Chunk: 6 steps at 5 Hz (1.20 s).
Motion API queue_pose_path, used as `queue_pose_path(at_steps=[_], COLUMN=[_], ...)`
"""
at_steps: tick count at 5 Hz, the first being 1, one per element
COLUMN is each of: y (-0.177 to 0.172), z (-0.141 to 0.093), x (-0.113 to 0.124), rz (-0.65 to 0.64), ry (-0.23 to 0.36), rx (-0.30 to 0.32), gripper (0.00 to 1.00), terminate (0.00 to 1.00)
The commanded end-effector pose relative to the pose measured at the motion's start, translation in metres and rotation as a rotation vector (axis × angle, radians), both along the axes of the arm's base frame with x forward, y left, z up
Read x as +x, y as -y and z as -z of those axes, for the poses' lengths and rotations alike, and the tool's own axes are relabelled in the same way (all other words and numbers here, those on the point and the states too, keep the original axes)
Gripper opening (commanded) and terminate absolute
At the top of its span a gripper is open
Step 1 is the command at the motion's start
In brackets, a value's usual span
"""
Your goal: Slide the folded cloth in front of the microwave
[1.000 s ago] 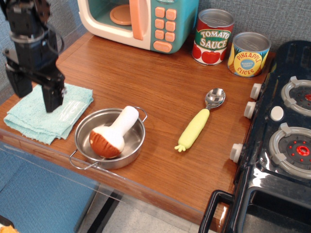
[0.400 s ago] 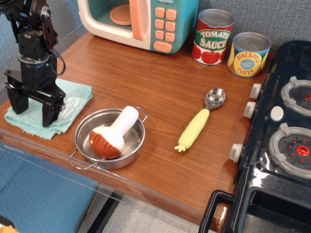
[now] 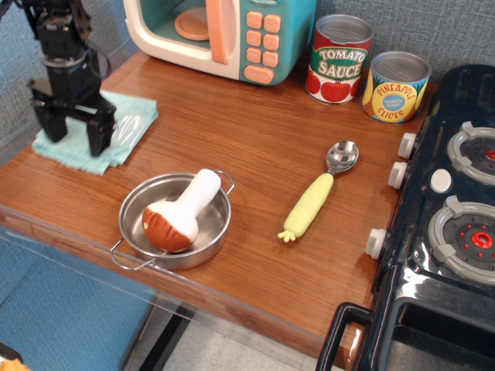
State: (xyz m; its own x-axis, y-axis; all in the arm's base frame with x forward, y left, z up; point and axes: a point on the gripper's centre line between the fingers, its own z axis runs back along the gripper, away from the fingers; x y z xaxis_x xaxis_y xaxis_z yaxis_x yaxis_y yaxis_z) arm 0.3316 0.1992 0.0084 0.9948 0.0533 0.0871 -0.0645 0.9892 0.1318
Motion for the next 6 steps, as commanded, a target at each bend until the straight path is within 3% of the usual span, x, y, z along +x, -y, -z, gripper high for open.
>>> queue_pose_path(at_steps=[1, 2, 3, 4, 6], y=[0.059, 0.071, 0.071, 0.07, 0.081], z=[0.02, 0.023, 0.01, -0.023, -0.11], x=[0.074, 0.084, 0.081, 0.08, 0.076], rz=[0.228, 0.261, 0.225, 0.151, 0.089], ry=[0.038, 0.032, 0.019, 0.07, 0.233], rx=[-0.07, -0.078, -0.041, 0.007, 0.08], gripper=[1.0, 1.0, 1.0, 1.0, 1.0], terminate=[0.0, 0.0, 0.0, 0.0, 0.0])
